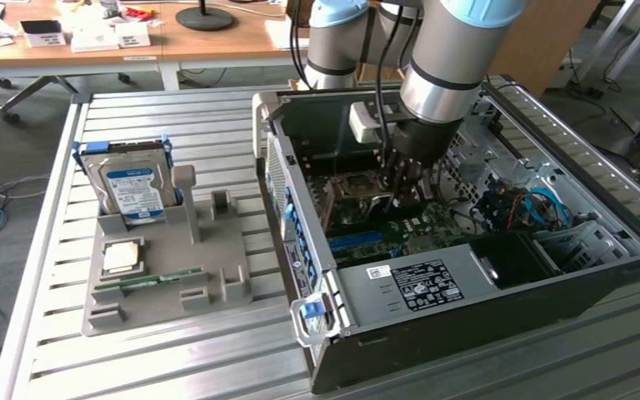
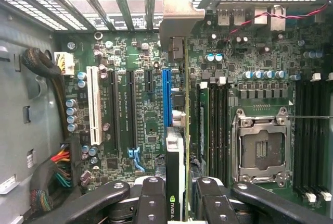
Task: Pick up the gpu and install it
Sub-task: 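Insert the gpu into the slot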
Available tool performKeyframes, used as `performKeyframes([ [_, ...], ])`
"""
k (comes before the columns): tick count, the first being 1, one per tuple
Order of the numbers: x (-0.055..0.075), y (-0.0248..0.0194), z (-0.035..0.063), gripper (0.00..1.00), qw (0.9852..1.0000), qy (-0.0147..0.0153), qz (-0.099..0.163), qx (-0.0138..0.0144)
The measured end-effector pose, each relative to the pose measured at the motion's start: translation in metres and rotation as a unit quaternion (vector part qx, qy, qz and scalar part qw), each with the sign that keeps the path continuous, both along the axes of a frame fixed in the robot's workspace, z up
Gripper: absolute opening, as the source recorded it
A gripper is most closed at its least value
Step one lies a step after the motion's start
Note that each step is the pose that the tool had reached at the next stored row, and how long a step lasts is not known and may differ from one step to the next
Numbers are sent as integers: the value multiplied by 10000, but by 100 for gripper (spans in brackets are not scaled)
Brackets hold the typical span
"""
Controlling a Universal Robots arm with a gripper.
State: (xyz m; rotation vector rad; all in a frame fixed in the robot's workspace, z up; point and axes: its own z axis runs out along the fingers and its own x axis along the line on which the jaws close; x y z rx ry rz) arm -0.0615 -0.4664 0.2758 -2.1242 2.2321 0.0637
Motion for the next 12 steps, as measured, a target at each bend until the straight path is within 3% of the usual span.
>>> performKeyframes([
  [12, -42, -14, -3, 27, 10000, 0, 2, -1],
])
